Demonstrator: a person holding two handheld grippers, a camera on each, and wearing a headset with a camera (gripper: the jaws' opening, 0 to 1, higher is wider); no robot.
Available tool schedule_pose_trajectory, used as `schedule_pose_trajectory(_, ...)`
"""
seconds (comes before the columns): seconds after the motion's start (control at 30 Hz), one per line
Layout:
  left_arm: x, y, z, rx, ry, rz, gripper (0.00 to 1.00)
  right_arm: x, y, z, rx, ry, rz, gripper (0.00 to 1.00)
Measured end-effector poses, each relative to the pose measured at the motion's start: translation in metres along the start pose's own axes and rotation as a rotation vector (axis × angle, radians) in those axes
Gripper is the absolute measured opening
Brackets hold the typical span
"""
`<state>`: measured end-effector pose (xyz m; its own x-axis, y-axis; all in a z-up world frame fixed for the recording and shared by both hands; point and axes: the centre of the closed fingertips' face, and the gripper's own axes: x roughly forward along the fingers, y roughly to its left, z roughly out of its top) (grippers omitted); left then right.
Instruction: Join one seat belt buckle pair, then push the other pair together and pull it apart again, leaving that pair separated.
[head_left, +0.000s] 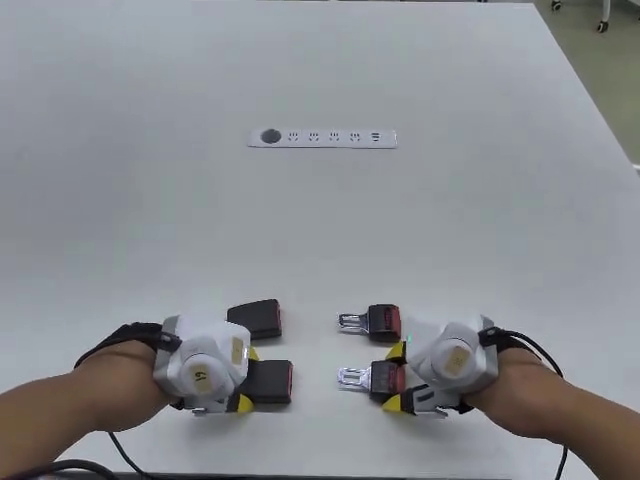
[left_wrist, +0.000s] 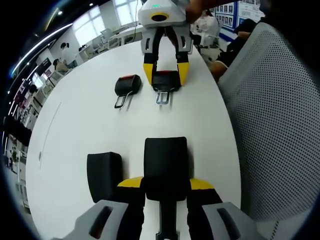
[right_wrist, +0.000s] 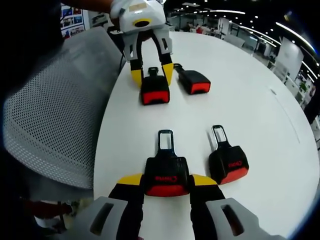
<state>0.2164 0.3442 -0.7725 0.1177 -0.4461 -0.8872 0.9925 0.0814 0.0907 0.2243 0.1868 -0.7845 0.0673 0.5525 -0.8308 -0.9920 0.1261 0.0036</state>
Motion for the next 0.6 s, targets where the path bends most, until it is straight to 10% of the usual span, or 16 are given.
schedule_pose_trajectory(0.6,0.005,0.001,-0.003,0.013,0.023,-0.028,0.32,0.019,0.004,0.031,-0.032,-0.009,0.011,0.32)
